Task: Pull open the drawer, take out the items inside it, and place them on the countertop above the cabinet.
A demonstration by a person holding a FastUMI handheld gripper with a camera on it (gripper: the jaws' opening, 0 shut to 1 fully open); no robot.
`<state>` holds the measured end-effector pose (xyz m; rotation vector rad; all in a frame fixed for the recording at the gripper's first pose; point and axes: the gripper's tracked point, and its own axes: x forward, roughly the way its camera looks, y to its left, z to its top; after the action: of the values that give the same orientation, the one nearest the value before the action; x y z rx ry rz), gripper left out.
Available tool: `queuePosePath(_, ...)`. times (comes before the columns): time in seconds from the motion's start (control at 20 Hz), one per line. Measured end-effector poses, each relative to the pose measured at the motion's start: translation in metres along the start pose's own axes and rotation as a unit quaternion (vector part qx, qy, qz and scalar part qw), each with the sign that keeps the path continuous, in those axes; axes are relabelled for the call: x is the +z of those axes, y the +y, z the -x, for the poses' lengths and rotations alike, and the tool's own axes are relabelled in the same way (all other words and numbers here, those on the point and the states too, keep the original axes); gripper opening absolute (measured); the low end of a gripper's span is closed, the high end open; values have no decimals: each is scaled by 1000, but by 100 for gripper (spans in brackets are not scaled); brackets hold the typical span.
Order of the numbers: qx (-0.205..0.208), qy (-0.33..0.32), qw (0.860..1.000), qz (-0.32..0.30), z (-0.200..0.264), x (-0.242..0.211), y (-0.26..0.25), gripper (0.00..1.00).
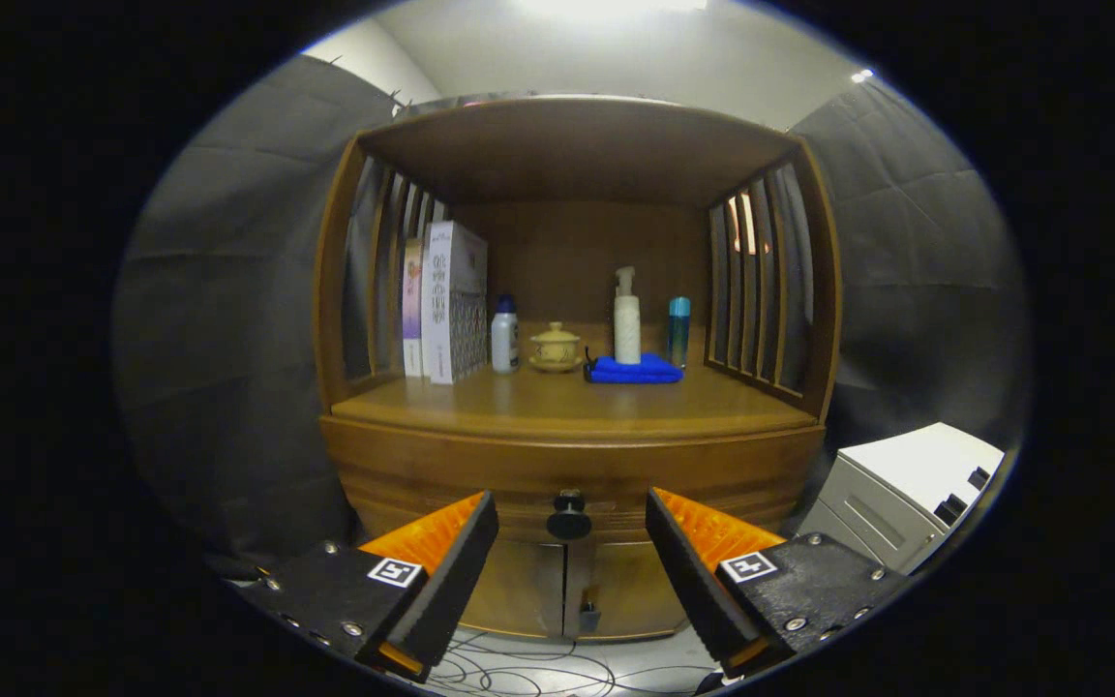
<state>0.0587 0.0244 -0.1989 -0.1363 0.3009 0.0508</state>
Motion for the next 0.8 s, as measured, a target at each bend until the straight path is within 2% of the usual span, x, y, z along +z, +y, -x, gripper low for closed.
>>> queuePosePath(0.15, 10, 24, 1000, -12, -22, -21, 8, 96)
queuePosePath(0.35, -14, 40, 999, 3, -47, -37, 0, 97)
queuePosePath(0.5, -11, 53, 998, 10, -73, -46, 1, 97)
queuePosePath(0.7, -20, 60, 998, 6, -98, -54, -5, 89)
queuePosePath(0.8, -27, 58, 998, 7, -105, -55, -9, 81)
